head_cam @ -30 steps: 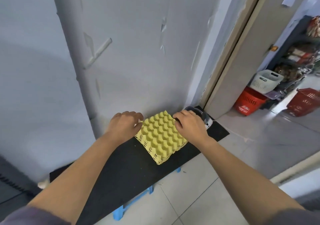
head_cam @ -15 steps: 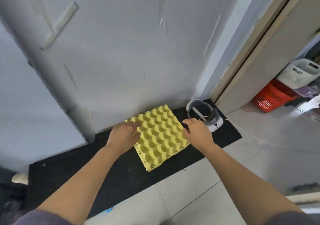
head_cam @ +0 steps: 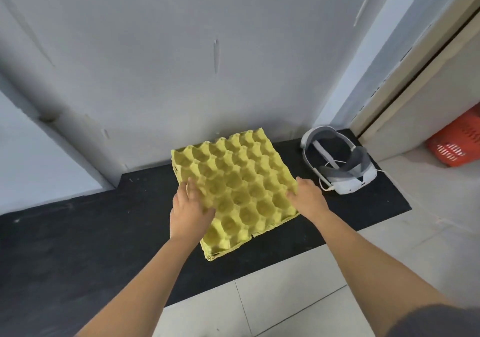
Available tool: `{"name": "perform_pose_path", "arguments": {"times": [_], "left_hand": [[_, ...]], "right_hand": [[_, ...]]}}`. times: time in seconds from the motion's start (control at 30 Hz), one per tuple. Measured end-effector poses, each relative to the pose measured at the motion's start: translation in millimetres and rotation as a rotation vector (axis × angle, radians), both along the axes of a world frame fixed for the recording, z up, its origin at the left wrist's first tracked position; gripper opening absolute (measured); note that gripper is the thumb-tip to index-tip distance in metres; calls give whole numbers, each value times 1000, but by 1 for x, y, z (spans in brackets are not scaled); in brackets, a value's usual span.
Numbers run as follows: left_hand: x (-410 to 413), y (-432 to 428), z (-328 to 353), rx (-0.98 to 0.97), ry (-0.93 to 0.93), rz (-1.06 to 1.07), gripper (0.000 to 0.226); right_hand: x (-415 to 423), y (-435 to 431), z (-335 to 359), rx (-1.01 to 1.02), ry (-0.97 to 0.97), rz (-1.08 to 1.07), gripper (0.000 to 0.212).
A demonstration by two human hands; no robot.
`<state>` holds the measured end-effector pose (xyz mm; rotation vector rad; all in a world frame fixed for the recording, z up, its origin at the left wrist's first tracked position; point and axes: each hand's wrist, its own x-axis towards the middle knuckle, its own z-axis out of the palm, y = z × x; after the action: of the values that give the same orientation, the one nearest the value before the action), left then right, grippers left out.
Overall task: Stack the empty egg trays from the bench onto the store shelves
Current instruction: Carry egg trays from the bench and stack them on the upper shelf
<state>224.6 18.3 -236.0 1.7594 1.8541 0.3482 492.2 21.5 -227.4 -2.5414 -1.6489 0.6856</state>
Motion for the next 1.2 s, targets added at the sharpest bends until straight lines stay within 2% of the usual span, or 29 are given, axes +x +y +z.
{"name": "perform_pose_path", "arguments": {"times": [0.13,0.23,0.37,0.5,0.6,0.87,1.07,1.2], "left_hand": [[-1,0,-34,-115,-352,200,79],[-7,6,-41,-64,-403,232,58],[-18,16,-32,-87,-479,296,34],[-24,19,-24,-137,-465,417,8],[-25,14,-27,-226,-479,446,13],[-21,12,-2,-302,-729,495,29],[-28,9,19,-257,-796,473,42],[-41,10,56,-165,-783,458,40]], "right_hand": [[8,16,-31,-50,143,-108,64],[11,23,-35,-11,296,-194,50],[1,19,-32,30,344,-266,27],[-19,17,-34,23,357,-404,28],[-27,16,-28,20,301,-423,28],[-35,12,-9,105,224,-427,22],[-45,8,19,233,250,-446,38],[-58,-1,53,302,263,-445,40]]}}
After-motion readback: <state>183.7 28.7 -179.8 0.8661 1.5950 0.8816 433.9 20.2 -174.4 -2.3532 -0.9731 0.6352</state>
